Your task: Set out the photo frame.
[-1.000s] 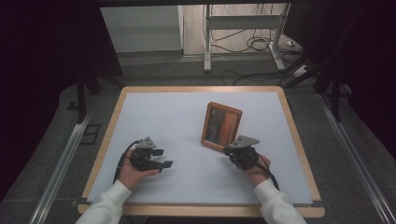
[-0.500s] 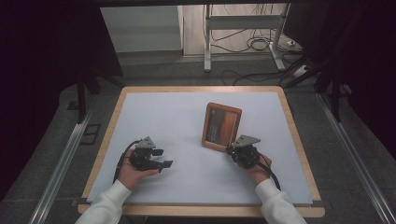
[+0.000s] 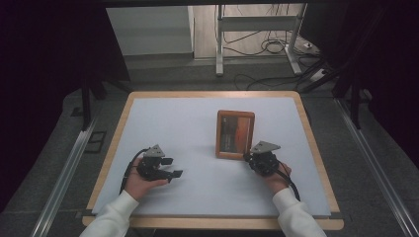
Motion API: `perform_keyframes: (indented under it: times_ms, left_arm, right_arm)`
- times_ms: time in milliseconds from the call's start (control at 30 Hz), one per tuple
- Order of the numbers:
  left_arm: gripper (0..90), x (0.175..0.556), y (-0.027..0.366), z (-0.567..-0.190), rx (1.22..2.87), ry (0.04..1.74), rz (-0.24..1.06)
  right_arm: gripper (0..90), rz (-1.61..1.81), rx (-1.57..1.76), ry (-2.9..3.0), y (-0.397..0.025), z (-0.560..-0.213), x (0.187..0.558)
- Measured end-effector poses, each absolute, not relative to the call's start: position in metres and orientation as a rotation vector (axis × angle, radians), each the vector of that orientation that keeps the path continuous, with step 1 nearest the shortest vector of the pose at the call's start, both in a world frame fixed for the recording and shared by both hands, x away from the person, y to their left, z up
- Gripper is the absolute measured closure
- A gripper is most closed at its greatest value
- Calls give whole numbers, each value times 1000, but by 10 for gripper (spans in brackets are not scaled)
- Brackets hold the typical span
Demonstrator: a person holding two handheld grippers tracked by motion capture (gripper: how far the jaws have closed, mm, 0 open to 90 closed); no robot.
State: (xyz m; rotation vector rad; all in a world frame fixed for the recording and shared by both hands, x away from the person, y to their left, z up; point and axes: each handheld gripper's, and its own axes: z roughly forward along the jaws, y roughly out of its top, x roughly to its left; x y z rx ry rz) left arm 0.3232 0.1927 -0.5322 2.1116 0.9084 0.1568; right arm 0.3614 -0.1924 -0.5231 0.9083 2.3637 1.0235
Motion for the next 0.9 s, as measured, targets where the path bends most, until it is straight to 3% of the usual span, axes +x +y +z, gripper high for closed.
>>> perform_keyframes:
  times_ms: [900]
  left_arm:
    - [305, 323, 193, -532, 2112, 909, 162]
  right_arm:
    - [897, 1055, 929, 2352, -196, -522, 362]
